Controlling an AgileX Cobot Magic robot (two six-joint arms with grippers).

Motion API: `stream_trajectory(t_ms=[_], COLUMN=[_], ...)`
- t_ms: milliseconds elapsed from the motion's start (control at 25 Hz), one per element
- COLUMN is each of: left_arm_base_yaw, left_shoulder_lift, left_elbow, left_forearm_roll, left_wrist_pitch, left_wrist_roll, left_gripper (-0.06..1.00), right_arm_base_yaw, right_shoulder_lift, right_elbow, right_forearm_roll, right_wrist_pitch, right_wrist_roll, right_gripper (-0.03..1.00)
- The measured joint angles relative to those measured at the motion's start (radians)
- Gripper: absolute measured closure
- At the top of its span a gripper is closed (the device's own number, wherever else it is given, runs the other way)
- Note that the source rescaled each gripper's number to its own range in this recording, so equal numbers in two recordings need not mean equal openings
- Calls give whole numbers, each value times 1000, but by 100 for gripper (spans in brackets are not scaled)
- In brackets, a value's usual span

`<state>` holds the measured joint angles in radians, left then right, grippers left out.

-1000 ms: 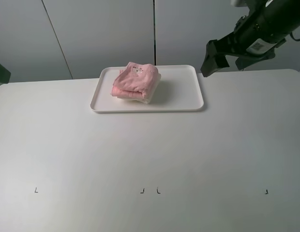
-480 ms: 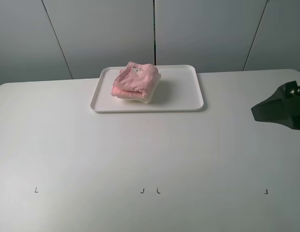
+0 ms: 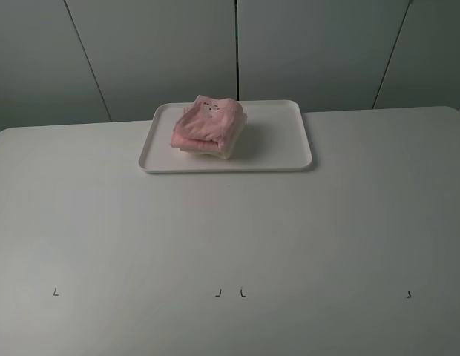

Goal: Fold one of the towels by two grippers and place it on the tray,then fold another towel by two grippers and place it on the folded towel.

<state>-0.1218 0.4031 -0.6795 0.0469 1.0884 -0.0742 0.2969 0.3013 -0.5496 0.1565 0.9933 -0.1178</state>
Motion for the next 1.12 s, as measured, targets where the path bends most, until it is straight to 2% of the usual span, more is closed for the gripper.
stream_trajectory(t_ms=[360, 720, 1120], left_arm_base_yaw=[0, 0, 0], left_shoulder_lift=[-260, -396, -403], left_elbow=[55, 128, 162], left_forearm_roll=[0, 2, 55], left_wrist_pitch=[24, 81, 10], left_wrist_roll=[0, -67, -80], left_gripper=[-6, -6, -6], right_arm_base_yaw=[0, 0, 0], right_shoulder_lift=[-157, -230, -239], right_elbow=[8, 16, 38], right_forearm_roll=[-10, -14, -14], right_wrist_pitch=[141, 120, 108], right_wrist_roll=[21, 21, 20], right_gripper=[-3, -3, -3])
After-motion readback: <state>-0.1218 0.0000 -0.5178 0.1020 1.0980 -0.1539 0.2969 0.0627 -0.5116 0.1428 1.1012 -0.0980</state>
